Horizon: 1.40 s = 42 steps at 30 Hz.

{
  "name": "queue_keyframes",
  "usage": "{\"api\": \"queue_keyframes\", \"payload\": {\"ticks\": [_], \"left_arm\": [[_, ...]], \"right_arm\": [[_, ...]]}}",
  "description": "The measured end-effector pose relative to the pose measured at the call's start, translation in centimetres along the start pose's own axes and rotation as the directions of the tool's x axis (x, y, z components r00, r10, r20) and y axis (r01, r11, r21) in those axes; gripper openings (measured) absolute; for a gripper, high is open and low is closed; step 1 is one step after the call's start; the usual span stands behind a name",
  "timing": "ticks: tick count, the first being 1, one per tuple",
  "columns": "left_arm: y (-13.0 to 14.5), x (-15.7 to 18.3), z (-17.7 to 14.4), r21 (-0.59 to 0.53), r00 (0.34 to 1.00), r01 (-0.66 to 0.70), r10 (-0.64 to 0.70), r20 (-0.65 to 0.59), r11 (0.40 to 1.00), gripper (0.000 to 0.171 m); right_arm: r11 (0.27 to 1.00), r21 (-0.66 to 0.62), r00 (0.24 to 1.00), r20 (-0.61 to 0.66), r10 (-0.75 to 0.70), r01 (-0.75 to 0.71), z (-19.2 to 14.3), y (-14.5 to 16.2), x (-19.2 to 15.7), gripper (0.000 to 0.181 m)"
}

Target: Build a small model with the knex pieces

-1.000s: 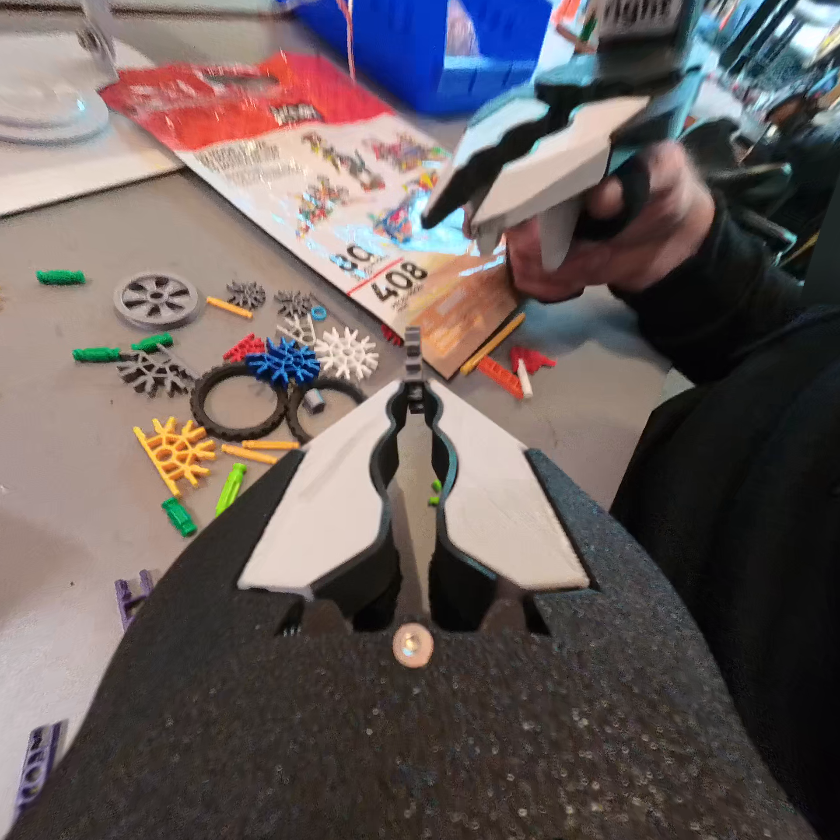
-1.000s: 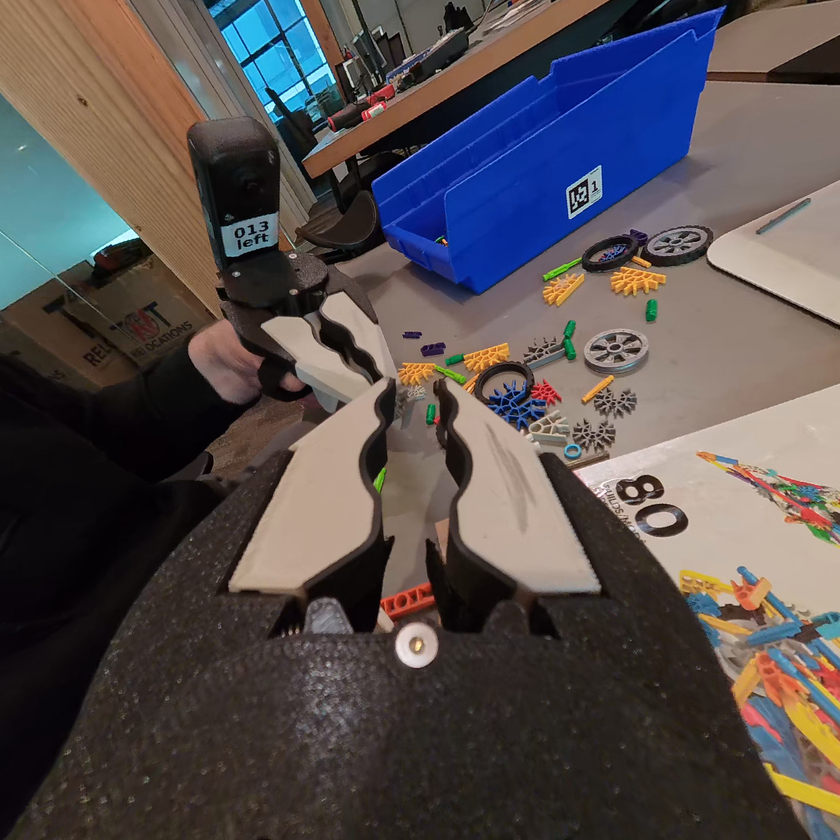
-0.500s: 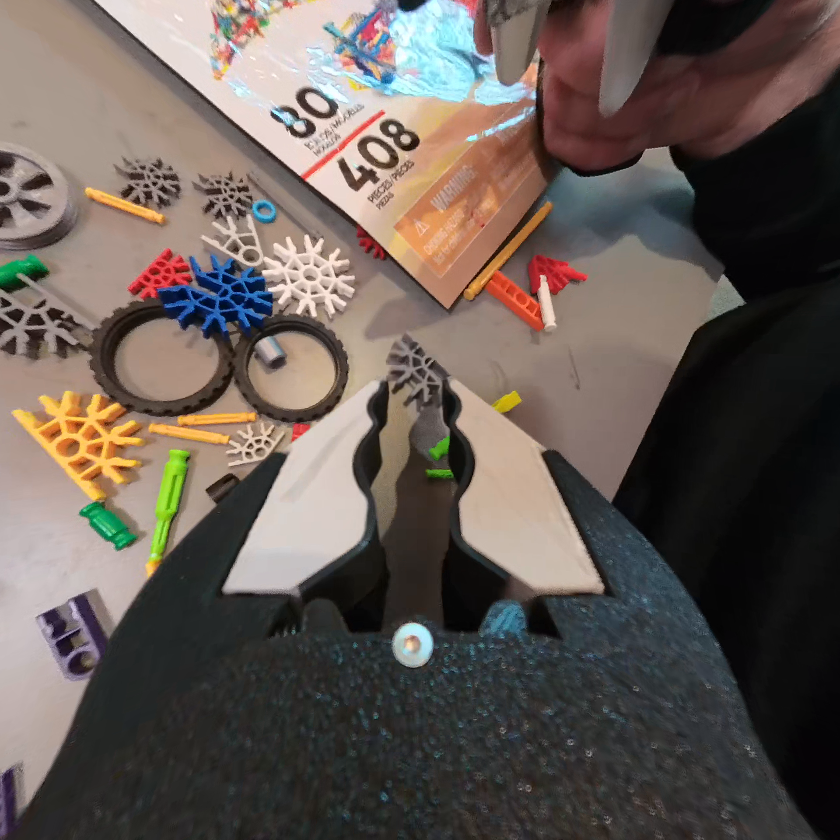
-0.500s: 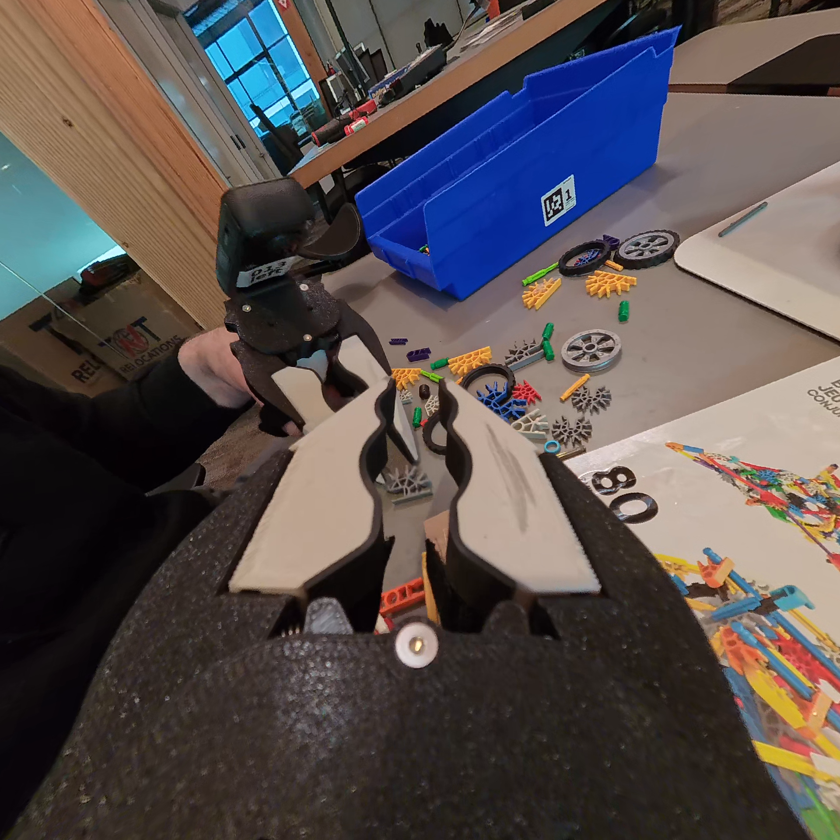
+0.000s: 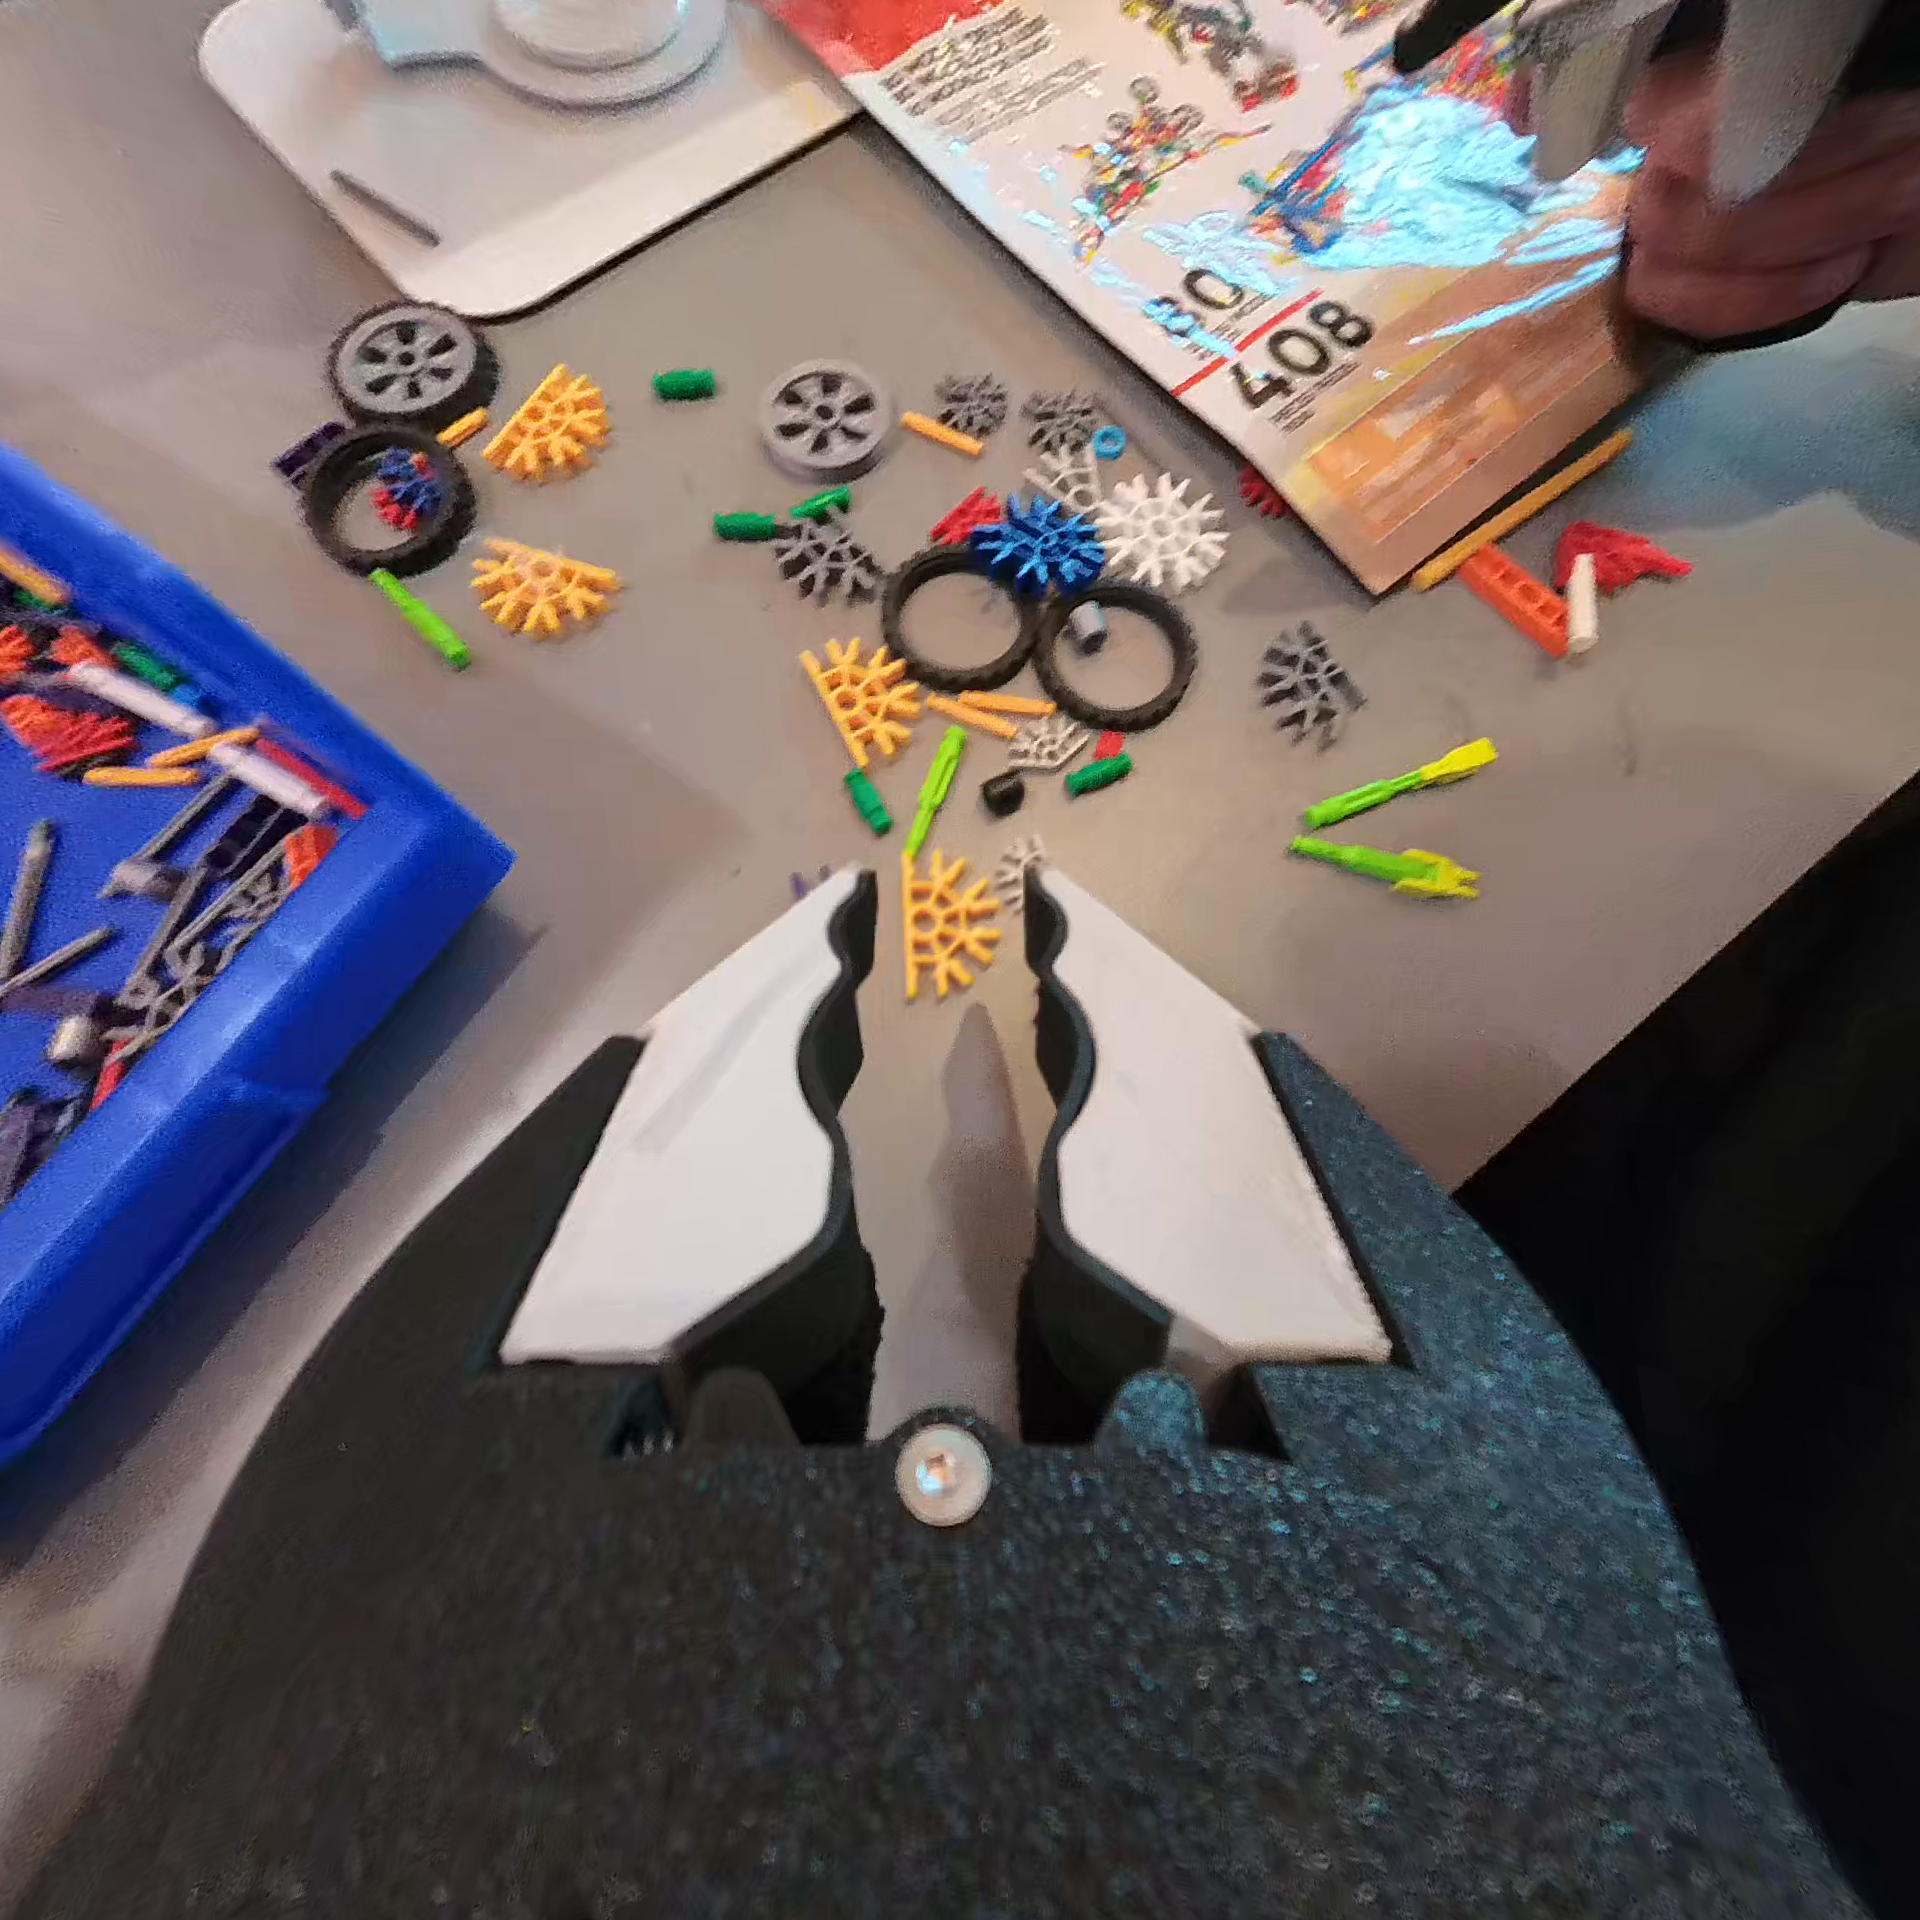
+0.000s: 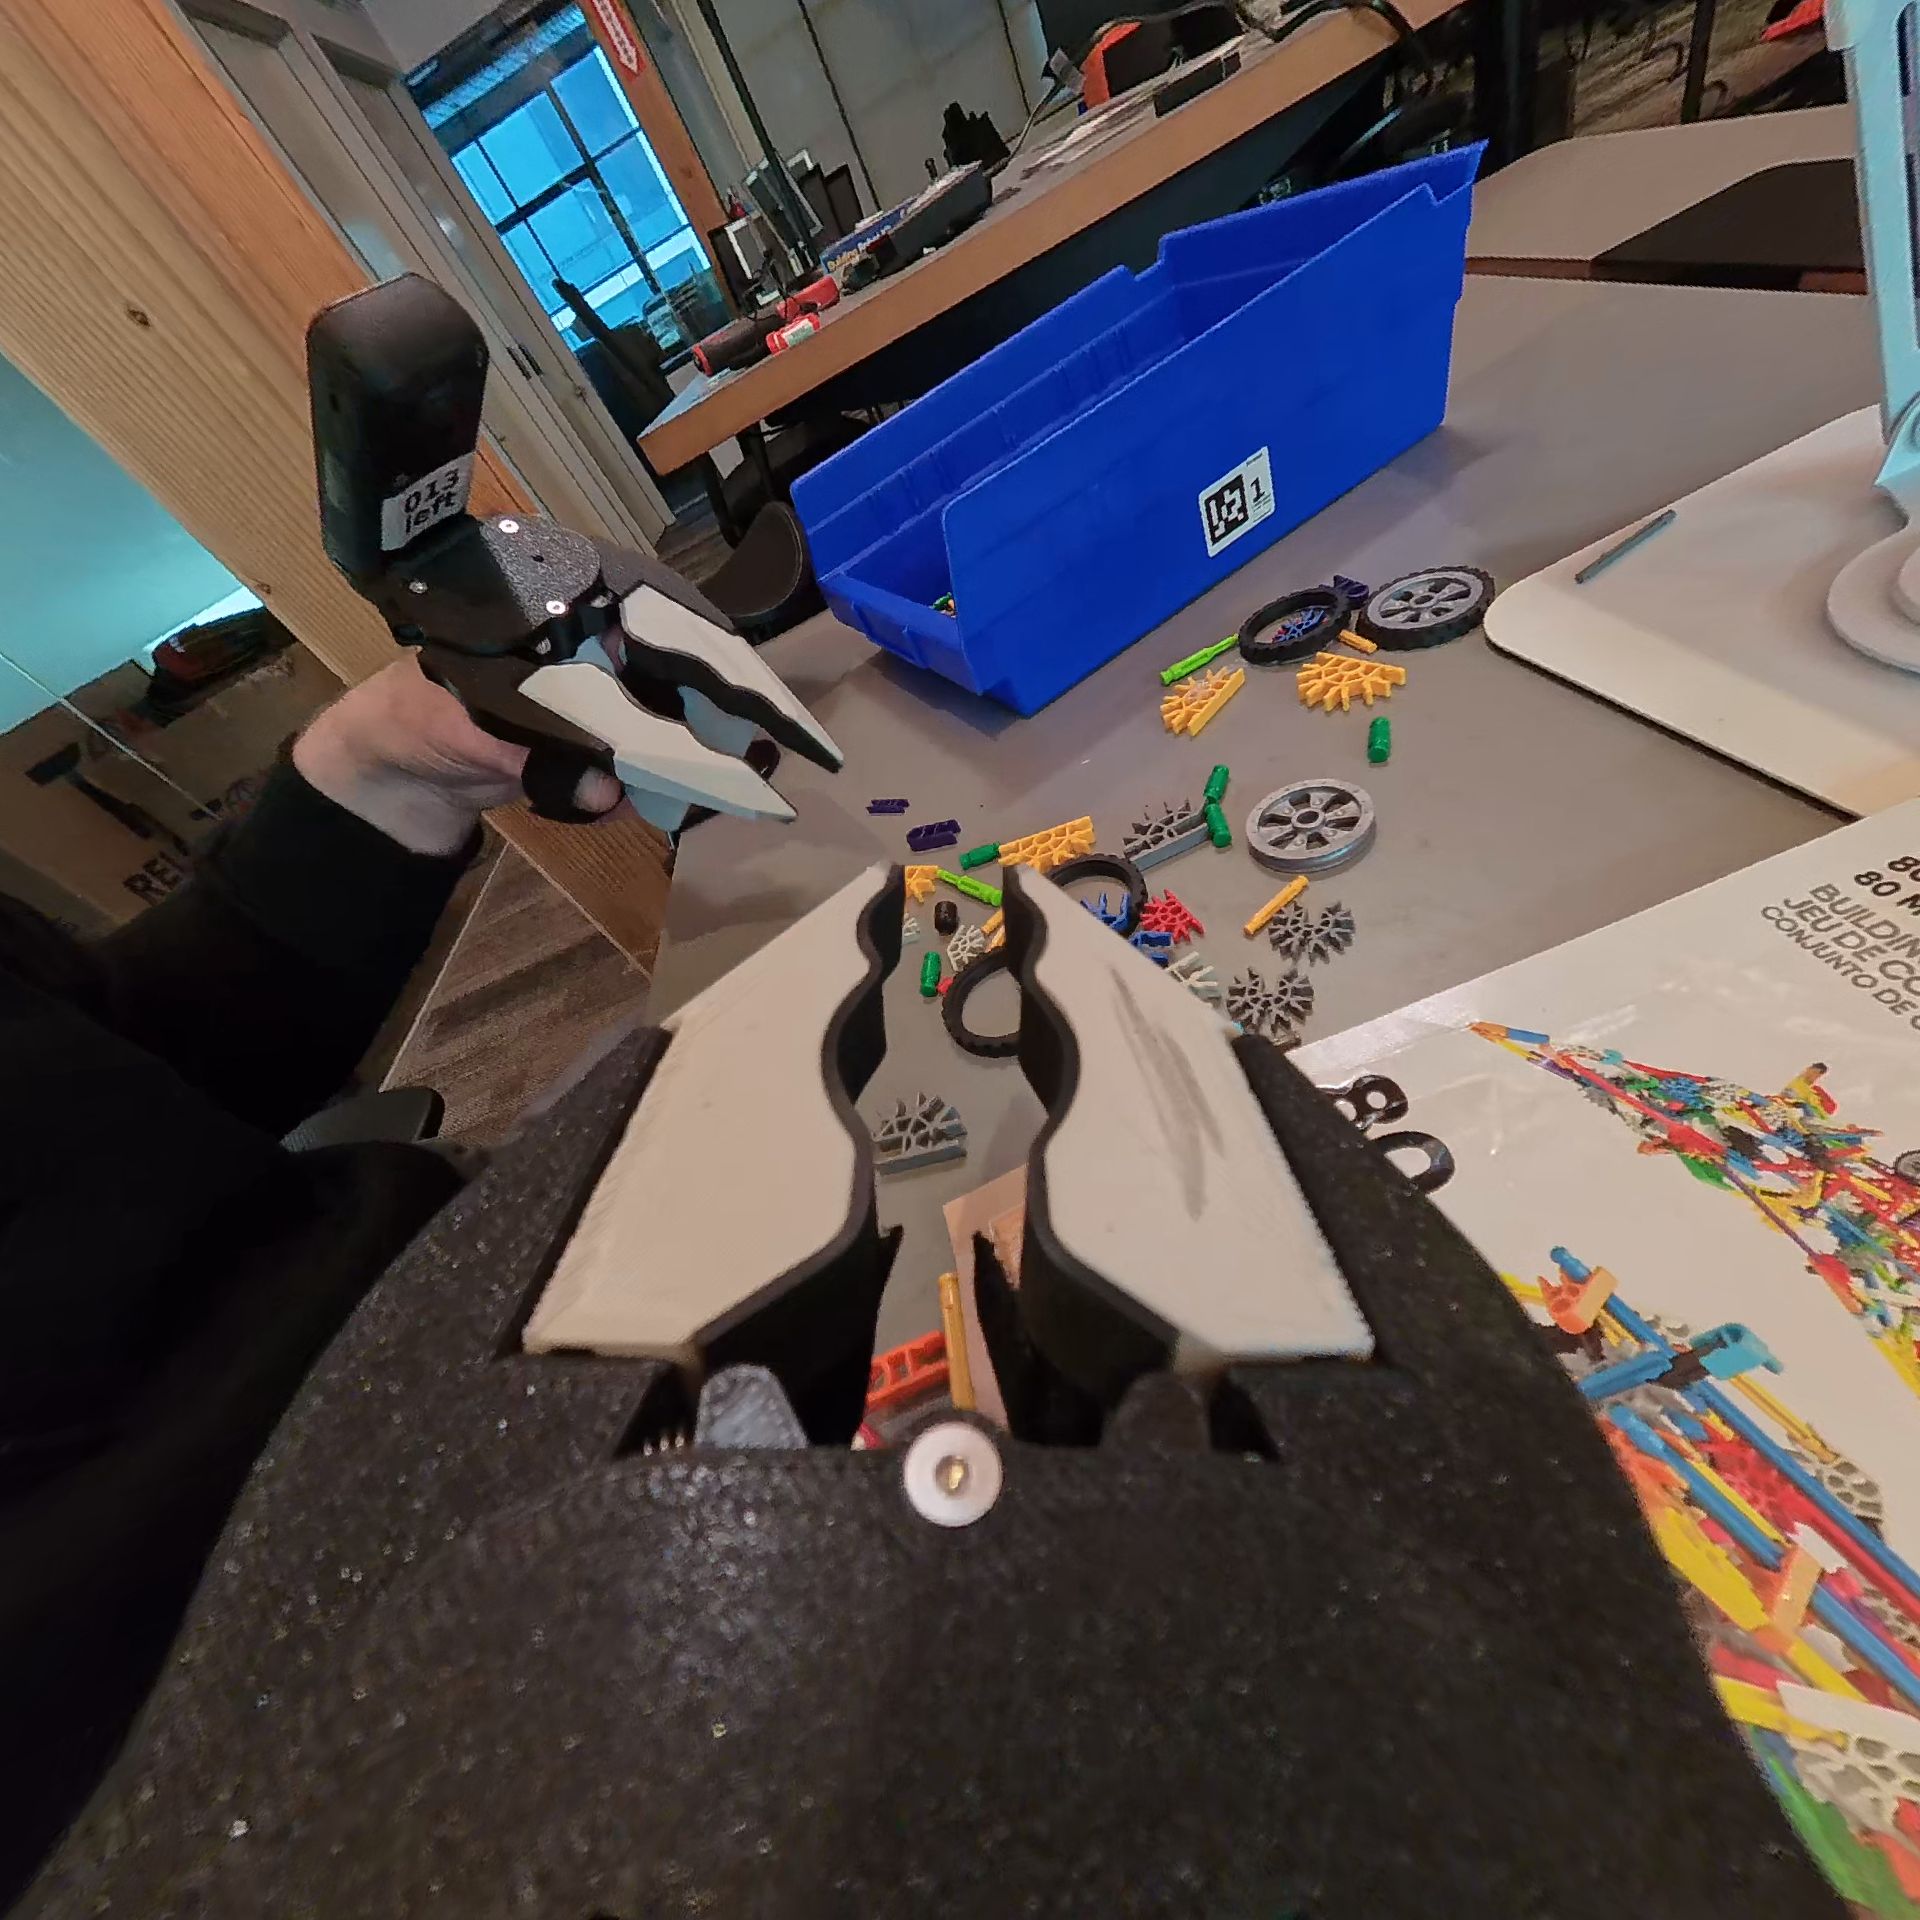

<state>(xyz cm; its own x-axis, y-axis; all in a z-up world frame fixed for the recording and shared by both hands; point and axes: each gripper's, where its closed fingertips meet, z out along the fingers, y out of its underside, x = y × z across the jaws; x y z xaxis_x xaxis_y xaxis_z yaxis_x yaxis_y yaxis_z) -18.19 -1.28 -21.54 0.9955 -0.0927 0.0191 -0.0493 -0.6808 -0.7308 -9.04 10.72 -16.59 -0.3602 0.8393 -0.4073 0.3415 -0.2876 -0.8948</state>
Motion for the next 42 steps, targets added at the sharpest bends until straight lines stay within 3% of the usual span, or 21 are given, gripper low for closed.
{"api": "queue_keyframes", "payload": {"ticks": [14,29,42], "left_arm": [[1.5,-5.3,-3.4,0.012,0.982,-0.012,0.009,0.188,1.000,0.026],[1.5,-7.6,-5.3,0.007,0.966,-0.071,0.067,0.251,0.997,0.027],[-1.3,-16.9,-10.0,-0.032,0.898,-0.154,0.154,0.412,0.988,0.027]], "right_arm": [[1.000,-0.006,1.000,0.005,-0.006,0.006,0.2,0.3,0.3,0.017],[0.999,-0.034,1.000,0.006,-0.017,0.017,0.5,1.0,0.5,0.017],[0.994,-0.106,1.000,0.022,0.000,0.003,1.2,2.6,0.8,0.018]]}}
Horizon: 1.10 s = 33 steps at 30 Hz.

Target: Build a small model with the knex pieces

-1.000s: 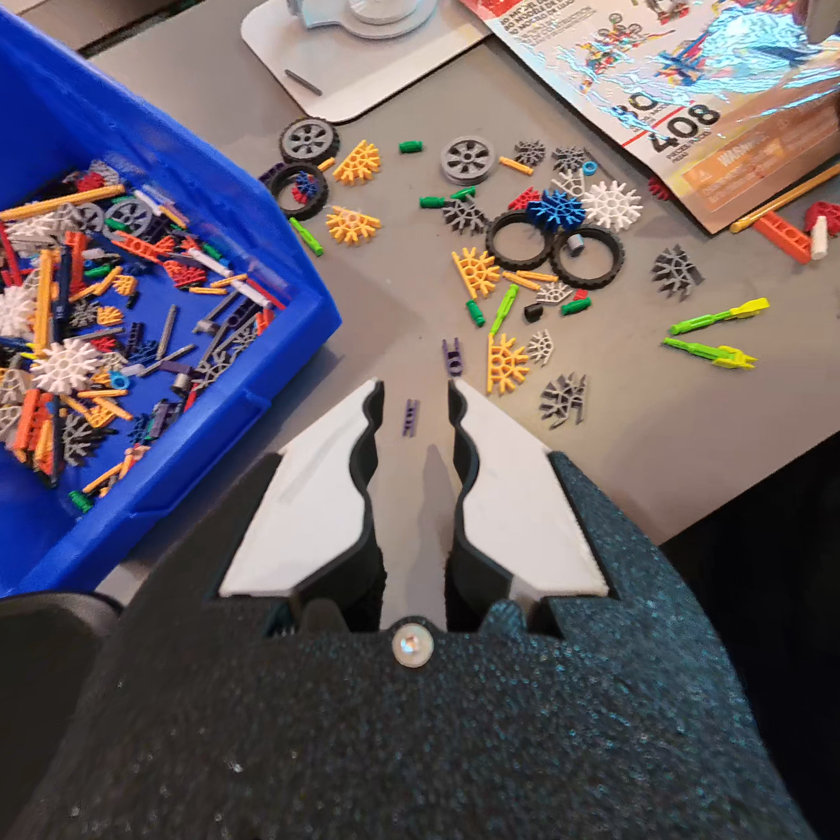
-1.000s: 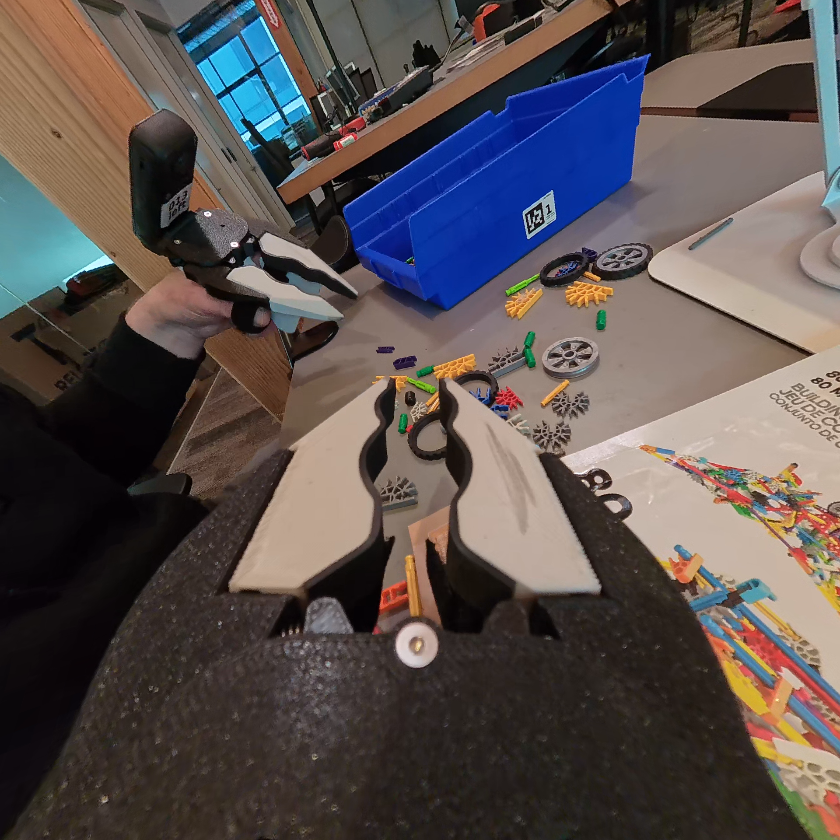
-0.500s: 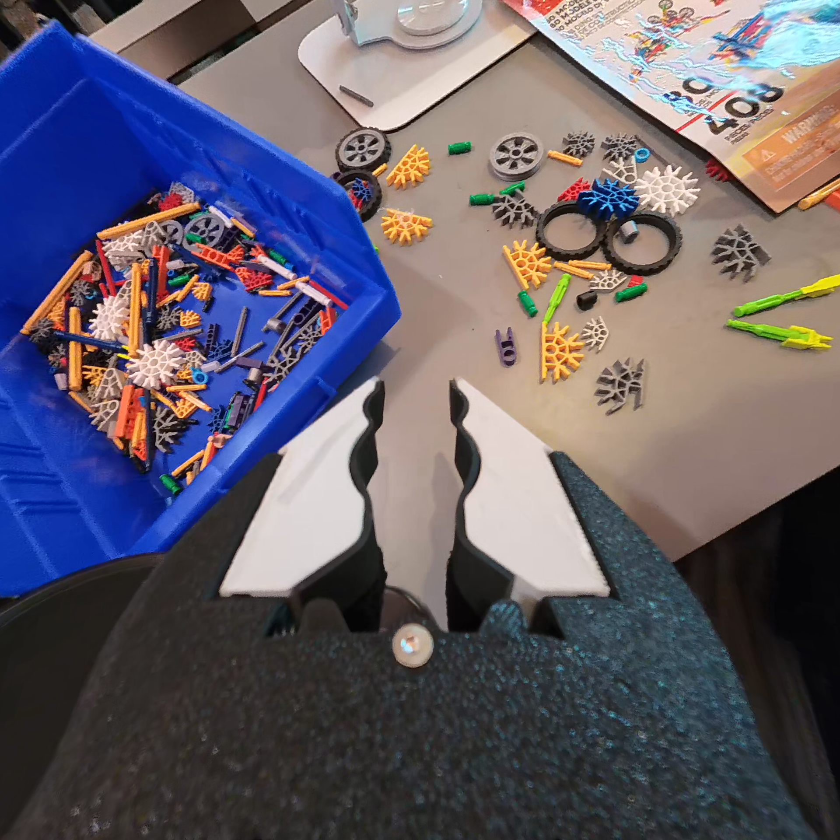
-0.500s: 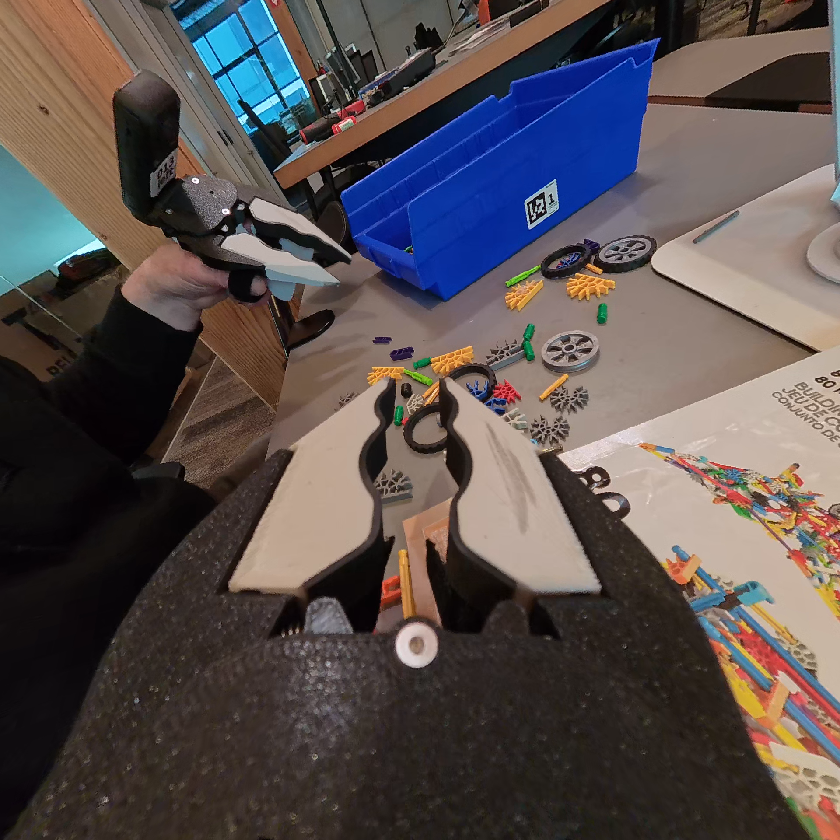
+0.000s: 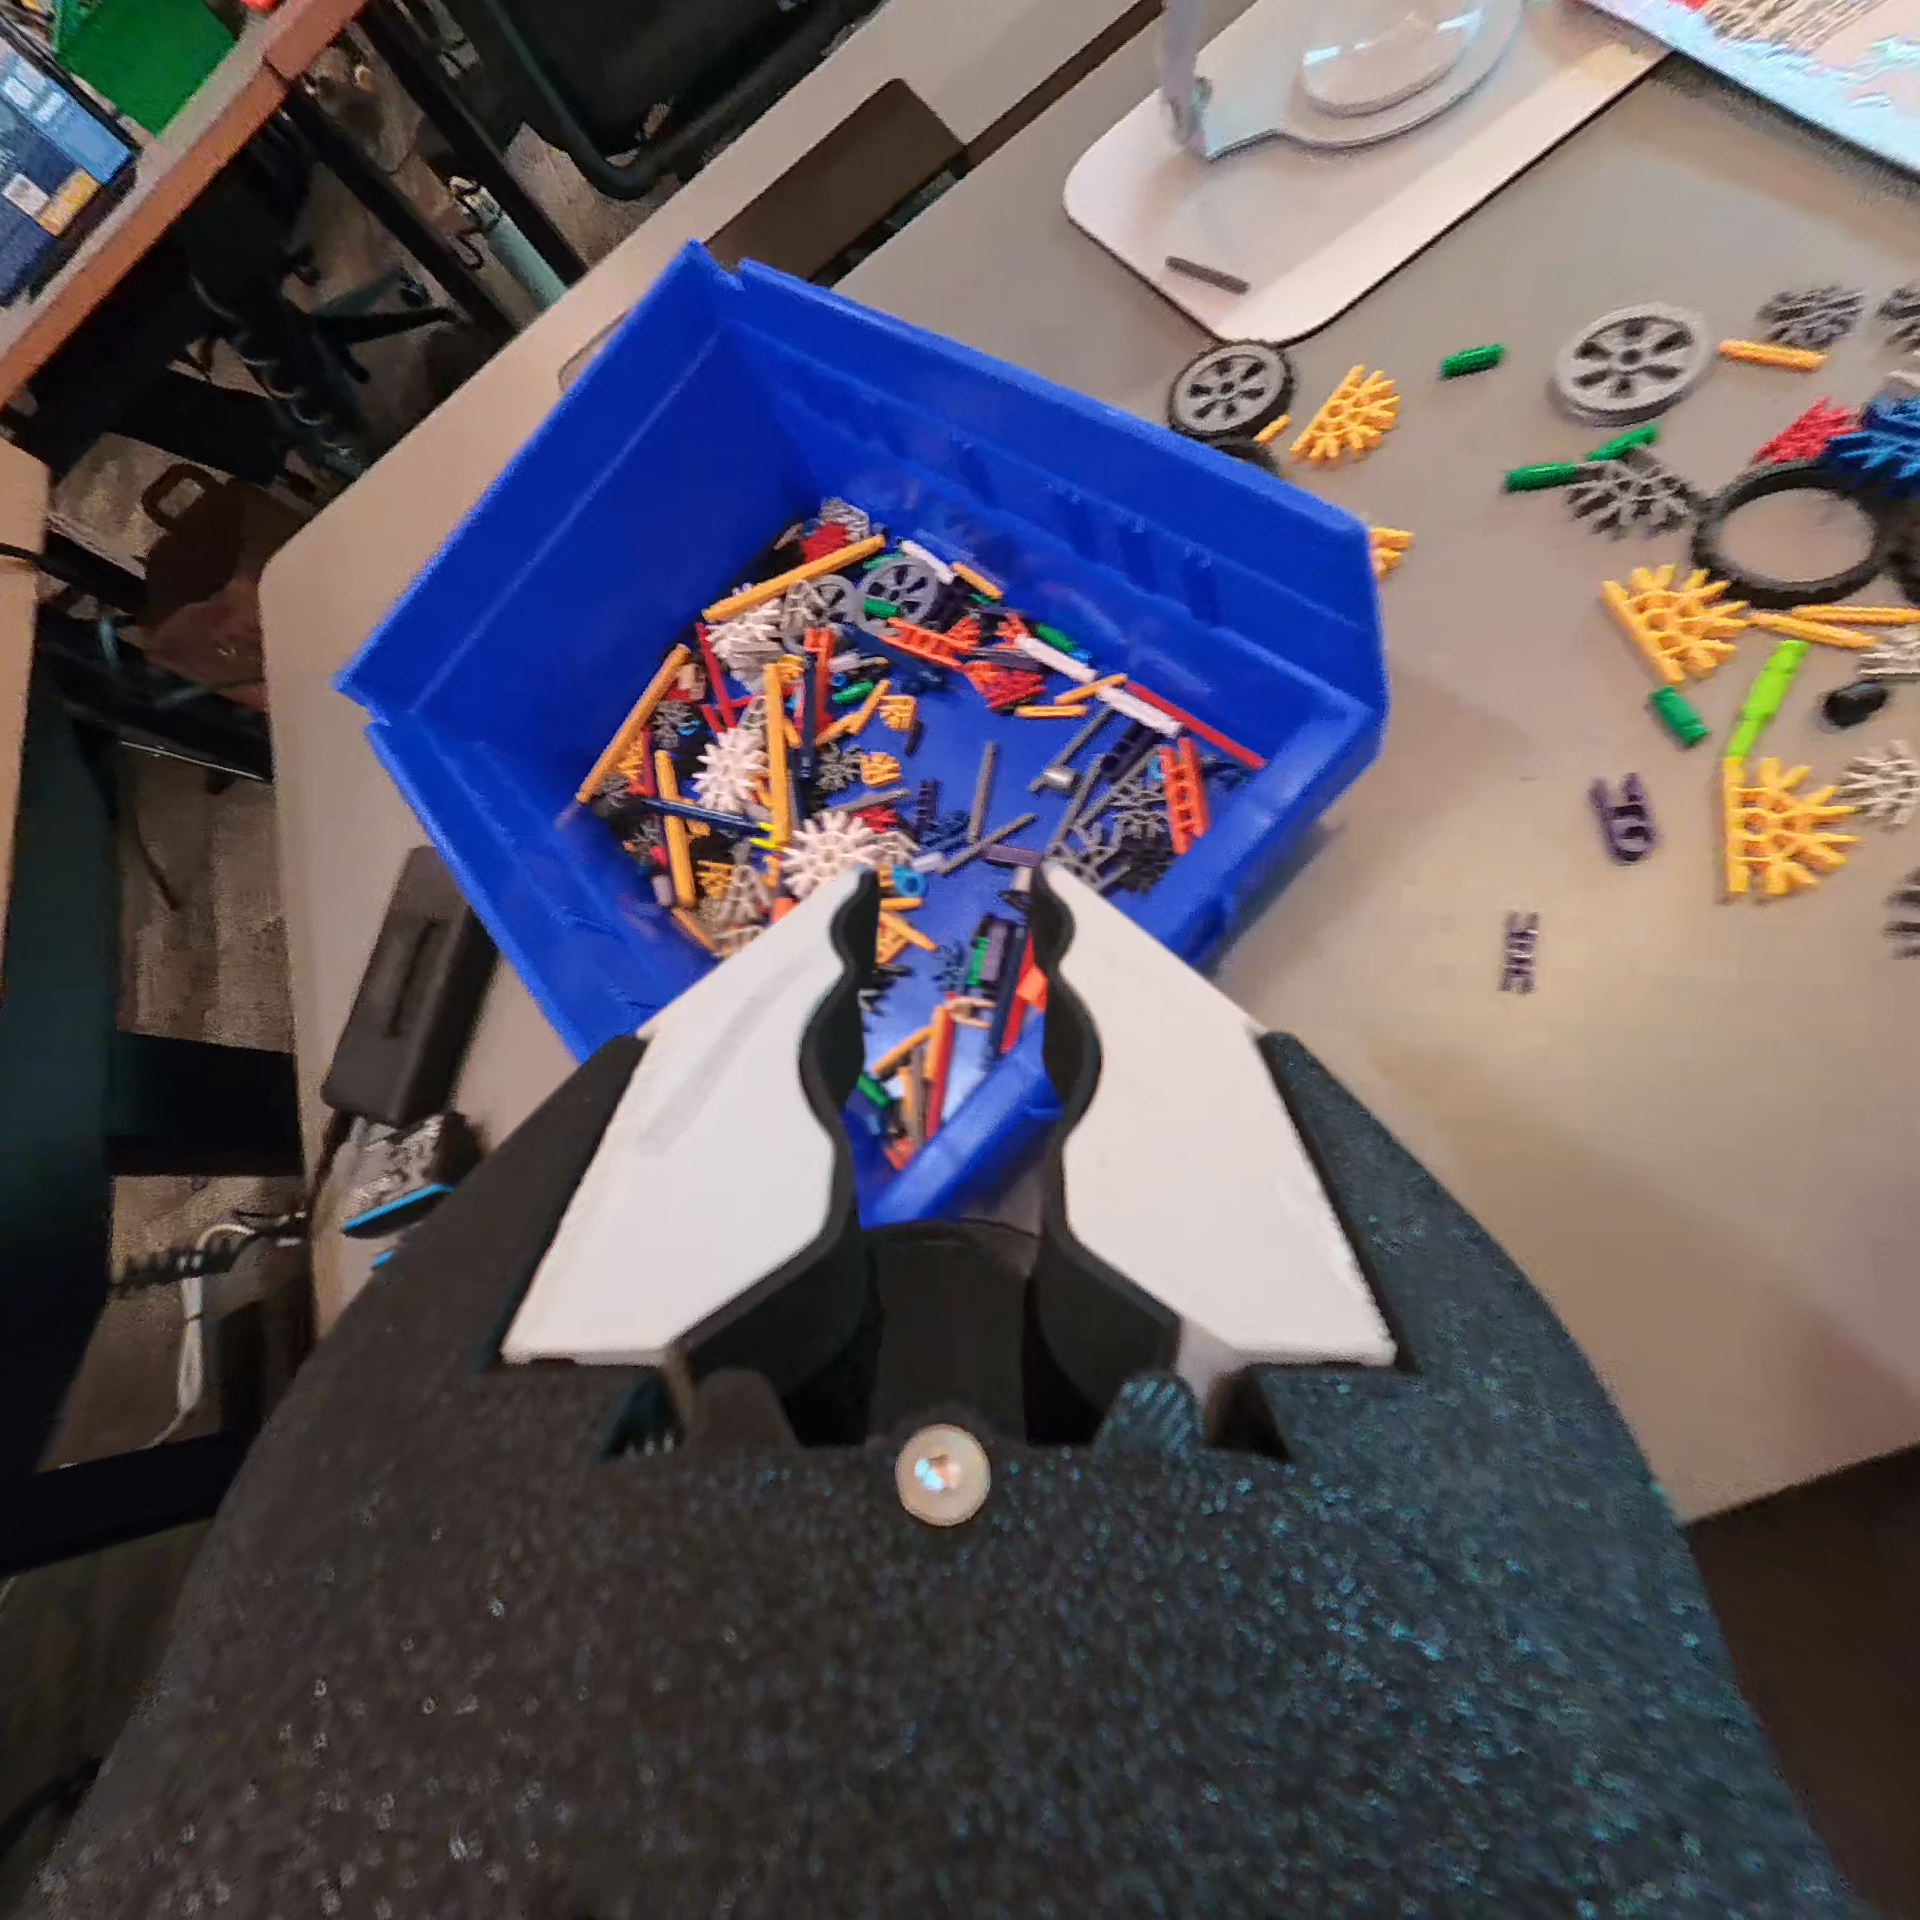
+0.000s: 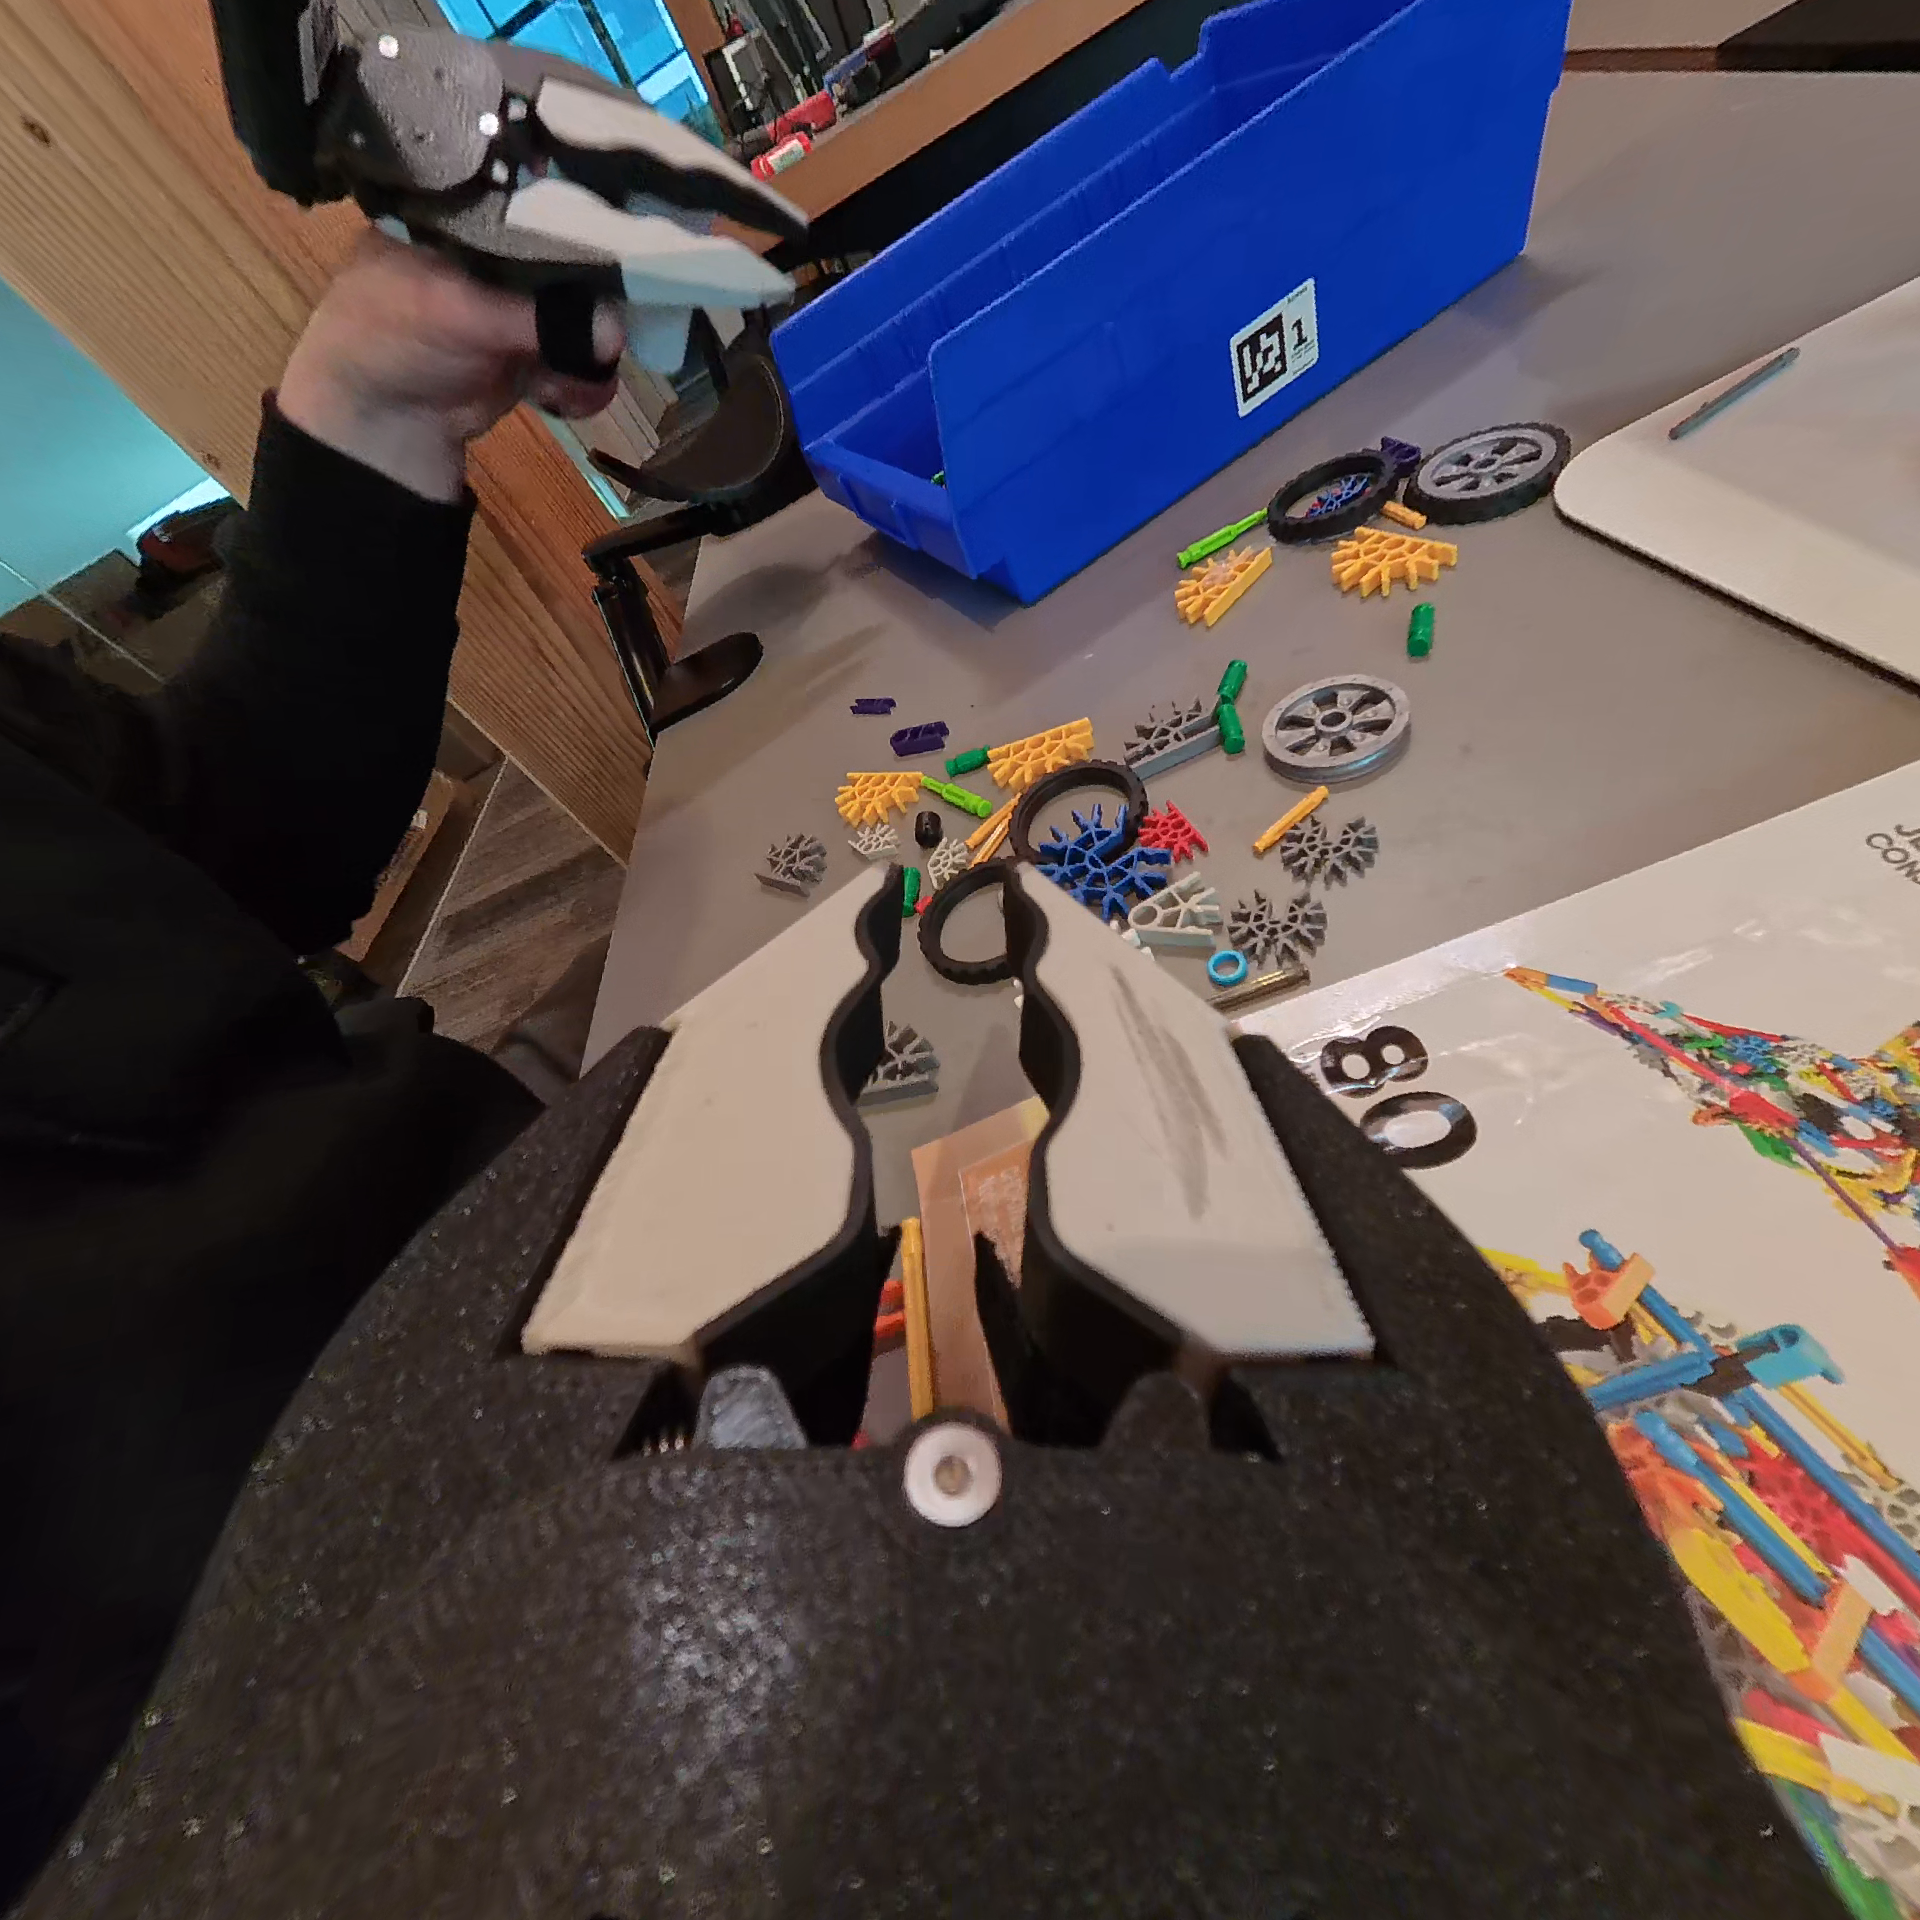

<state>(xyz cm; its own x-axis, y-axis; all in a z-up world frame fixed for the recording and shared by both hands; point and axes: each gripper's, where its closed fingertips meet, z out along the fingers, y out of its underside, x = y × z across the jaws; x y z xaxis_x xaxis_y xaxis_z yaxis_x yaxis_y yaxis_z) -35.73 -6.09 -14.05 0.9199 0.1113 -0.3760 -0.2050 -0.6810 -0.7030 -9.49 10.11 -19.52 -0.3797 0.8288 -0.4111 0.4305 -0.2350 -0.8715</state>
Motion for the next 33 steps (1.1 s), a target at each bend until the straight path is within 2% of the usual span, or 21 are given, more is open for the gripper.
{"api": "queue_keyframes", "payload": {"ticks": [5,14,21,25,30,33], "left_arm": [[-0.5,-2.1,1.7,-0.035,0.996,-0.067,0.065,-0.056,0.997,0.027],[1.0,-0.7,6.5,-0.161,0.924,-0.306,0.252,-0.287,0.938,0.025],[1.0,-0.2,8.5,-0.175,0.868,-0.404,0.315,-0.384,0.898,0.027],[0.9,-2.1,9.7,-0.200,0.878,-0.415,0.333,-0.344,0.887,0.029],[-0.2,-6.5,11.6,-0.201,0.929,-0.322,0.268,-0.256,0.925,0.035],[-0.2,-7.8,13.0,-0.225,0.937,-0.303,0.245,-0.250,0.926,0.039]], "right_arm": [[1.000,-0.015,0.999,0.017,0.028,-0.027,0.2,0.4,0.2,0.018],[0.994,-0.044,0.992,0.078,0.099,-0.095,0.4,0.6,0.2,0.018],[0.986,-0.059,0.983,0.095,0.158,-0.153,0.4,0.6,0.6,0.018],[0.984,-0.079,0.982,0.095,0.166,-0.159,0.6,0.9,0.6,0.018],[0.982,-0.099,0.980,0.097,0.171,-0.162,0.8,1.1,0.6,0.018],[0.981,-0.101,0.979,0.101,0.177,-0.167,0.8,1.1,0.6,0.018]]}}
